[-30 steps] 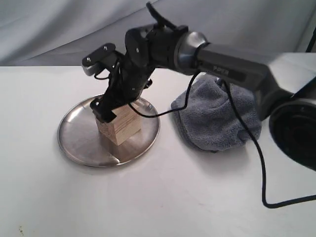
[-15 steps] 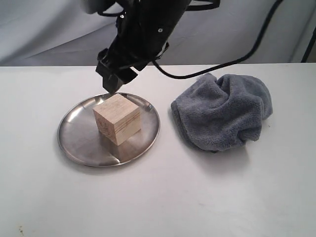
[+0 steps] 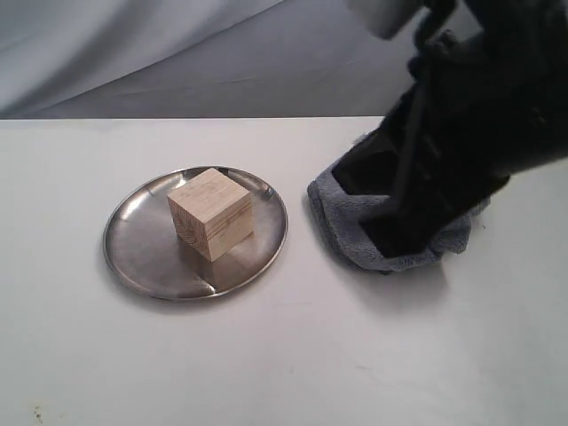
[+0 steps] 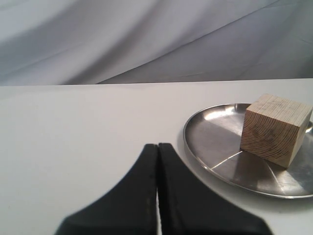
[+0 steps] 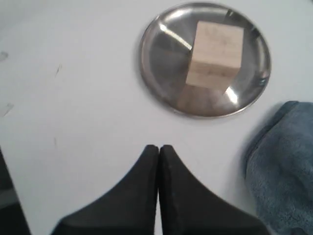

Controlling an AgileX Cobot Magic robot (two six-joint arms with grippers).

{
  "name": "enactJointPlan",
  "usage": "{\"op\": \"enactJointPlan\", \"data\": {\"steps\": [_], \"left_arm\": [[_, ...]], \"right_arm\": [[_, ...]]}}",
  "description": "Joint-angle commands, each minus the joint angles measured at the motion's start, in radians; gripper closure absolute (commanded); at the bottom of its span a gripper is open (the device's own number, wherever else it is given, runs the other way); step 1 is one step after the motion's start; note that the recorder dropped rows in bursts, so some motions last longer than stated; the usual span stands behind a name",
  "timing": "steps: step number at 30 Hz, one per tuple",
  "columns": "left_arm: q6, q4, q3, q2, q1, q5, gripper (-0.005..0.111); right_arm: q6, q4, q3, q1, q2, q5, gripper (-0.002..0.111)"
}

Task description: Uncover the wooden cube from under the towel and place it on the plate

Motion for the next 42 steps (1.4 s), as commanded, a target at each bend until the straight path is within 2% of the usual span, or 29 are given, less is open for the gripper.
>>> {"op": "enactJointPlan", "data": {"steps": [1,6,13,16,21,34,42], "left_arm": [[-0.007,0.000,0.004,-0.002,0.002,-0.009,0.107],[-0.007,0.000,0.004,-0.002,0.002,-0.009,0.107],[-0.007,0.000,0.004,-0.002,0.002,-0.009,0.107],[-0.007,0.000,0.004,-0.002,0.002,-0.009,0.107],[-0.007,0.000,0.004,-0.002,0.002,-0.009,0.107],[-0.007,0.000,0.004,-0.002,0.002,-0.009,0.107],[-0.007,0.000,0.004,-0.002,0.002,-0.009,0.107]], "right_arm": [[0.009,0.007,0.224,0.001,-0.181,-0.254,0.108],[0.022,0.005,0.409,0.001,-0.331,-0.323,0.108],[0.075,-0.013,0.697,0.001,-0.534,-0.713,0.108],[0.079,-0.012,0.788,0.001,-0.596,-0.788,0.108],[0.079,-0.012,0.839,0.001,-0.658,-0.788,0.108],[0.077,-0.075,0.847,-0.002,-0.671,-0.757,0.108],[0.077,-0.067,0.980,-0.078,-0.838,-0.731,0.108]]}}
